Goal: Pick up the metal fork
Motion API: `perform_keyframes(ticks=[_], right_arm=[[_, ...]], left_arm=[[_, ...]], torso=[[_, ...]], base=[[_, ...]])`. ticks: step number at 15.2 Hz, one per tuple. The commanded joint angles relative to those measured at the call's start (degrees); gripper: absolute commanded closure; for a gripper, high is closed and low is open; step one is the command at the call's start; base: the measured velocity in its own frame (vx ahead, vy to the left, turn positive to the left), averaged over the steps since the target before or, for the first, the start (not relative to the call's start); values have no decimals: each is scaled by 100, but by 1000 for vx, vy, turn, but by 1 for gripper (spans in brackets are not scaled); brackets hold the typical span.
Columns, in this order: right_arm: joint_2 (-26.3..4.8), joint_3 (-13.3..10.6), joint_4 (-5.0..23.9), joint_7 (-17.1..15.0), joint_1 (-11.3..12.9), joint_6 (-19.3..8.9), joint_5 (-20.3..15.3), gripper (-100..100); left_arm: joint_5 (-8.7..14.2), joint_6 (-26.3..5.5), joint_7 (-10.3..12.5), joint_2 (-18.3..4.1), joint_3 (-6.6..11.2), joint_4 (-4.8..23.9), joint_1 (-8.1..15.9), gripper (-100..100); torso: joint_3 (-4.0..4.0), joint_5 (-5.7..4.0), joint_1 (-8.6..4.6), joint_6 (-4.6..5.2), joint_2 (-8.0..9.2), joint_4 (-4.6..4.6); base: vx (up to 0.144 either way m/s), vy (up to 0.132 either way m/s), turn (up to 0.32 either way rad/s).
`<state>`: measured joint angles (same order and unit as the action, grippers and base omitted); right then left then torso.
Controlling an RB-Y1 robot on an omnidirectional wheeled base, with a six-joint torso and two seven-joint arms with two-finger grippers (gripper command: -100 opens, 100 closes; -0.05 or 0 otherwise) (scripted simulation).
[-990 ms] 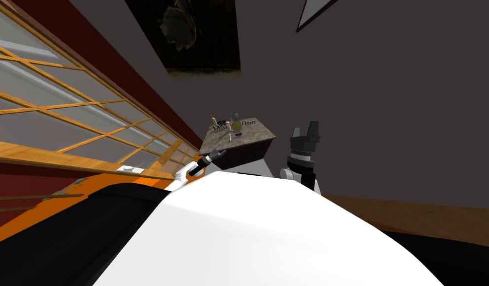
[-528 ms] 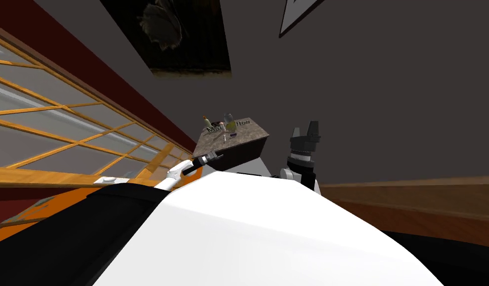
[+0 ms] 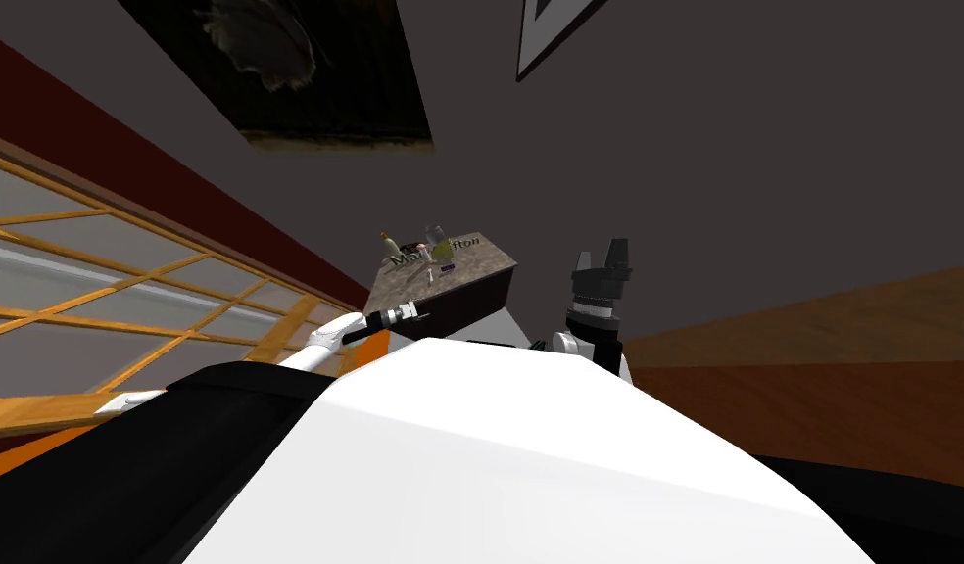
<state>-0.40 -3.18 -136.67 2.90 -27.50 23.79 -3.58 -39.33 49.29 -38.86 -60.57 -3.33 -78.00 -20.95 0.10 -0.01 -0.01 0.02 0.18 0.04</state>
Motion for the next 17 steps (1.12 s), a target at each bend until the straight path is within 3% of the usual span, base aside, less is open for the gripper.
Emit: perform_keyframes(ticks=[1, 3, 4, 7, 8, 17], right_arm=[[0, 0, 0, 0, 0, 0, 0, 0], [0, 0, 0, 0, 1, 0, 0, 0], [0, 0, 0, 0, 0, 0, 0, 0], [0, 0, 0, 0, -1, 0, 0, 0], [0, 0, 0, 0, -1, 0, 0, 0], [0, 1, 0, 0, -1, 0, 0, 0]], left_arm=[[-286, 243, -286, -286, 0, 286, 31, -100], [-365, 243, -354, -377, 0, 379, 31, -100], [-588, 437, -566, -607, -22, 554, 70, -100], [-680, 437, -660, -645, -22, 703, 70, -100], [-931, 629, -944, -895, -47, 947, 104, -100], [-994, 629, -966, -895, -47, 1023, 104, -100]], torso=[[0, 0, 0, 0, 0, 0], [-1, -1, -2, 3, -2, 0], [-1, -1, -7, 0, -3, 0], [-6, 0, 0, -2, -12, -2], [-7, 0, 0, -3, -13, -3], [-1, 3, 7, -4, -2, 0]], base=[[-8, -34, -256], [-13, -39, -222], [-3, -48, -257], [18, -20, -113], [31, 9, -165], [5, 2, -42]])
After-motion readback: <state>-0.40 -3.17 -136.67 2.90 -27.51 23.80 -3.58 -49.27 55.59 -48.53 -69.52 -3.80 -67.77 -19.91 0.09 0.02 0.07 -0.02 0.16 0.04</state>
